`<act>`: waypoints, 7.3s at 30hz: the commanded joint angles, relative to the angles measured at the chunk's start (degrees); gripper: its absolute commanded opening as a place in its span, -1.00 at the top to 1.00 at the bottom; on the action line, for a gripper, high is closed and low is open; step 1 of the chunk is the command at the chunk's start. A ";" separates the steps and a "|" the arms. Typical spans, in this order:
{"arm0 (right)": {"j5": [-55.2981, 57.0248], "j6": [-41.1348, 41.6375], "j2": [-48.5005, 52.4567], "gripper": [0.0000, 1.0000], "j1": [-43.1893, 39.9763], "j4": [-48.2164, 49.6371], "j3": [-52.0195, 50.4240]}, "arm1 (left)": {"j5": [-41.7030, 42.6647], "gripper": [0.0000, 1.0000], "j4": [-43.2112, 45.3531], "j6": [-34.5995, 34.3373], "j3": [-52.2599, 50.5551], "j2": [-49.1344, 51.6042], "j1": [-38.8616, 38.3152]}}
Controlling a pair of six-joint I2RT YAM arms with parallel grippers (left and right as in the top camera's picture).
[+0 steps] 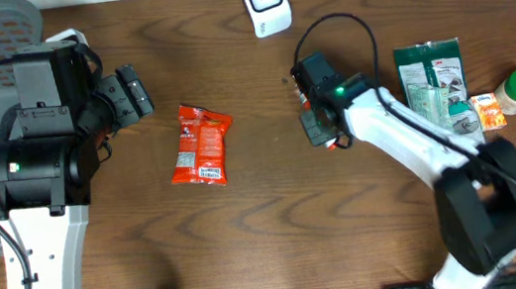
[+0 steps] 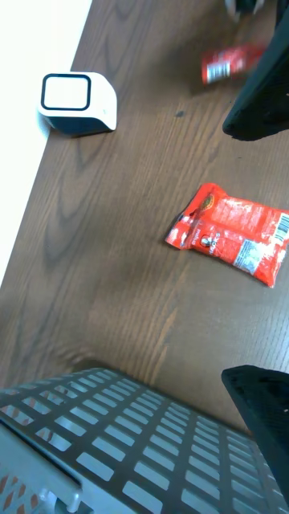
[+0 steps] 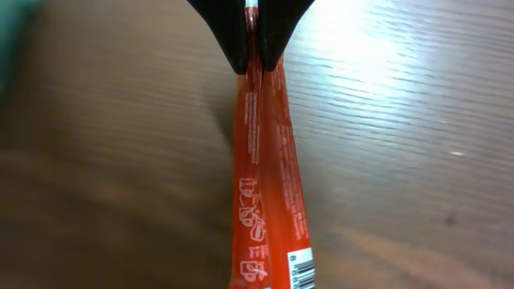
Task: Scan the item barcode
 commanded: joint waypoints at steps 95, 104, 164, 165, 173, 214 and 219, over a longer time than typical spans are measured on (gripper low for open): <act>-11.43 -0.50 -3.82 0.96 -8.94 18.03 -20.90 | -0.50 -0.80 0.00 -0.09 0.26 0.11 0.20; -15.02 -4.35 -5.57 0.87 -8.94 12.39 -14.10 | -0.48 -0.79 0.00 -0.09 0.26 0.11 0.20; -15.04 5.97 -10.23 0.87 -8.94 23.06 -32.02 | -0.48 -0.79 0.00 -0.09 0.26 0.11 0.20; -15.04 5.95 -10.34 0.88 -8.94 22.56 -31.74 | -0.48 -0.79 0.00 -0.09 0.26 0.11 0.20; -15.50 2.75 -13.38 0.67 -8.98 8.83 -18.91 | -0.48 -0.79 0.00 -0.09 0.26 0.11 0.20; -13.94 -9.11 3.43 0.60 -8.94 3.89 -5.88 | -0.48 -0.79 0.00 -0.09 0.26 0.11 0.20; -13.11 -9.14 0.07 0.45 -8.92 3.32 -5.70 | -0.48 -0.79 0.00 -0.09 0.26 0.11 0.20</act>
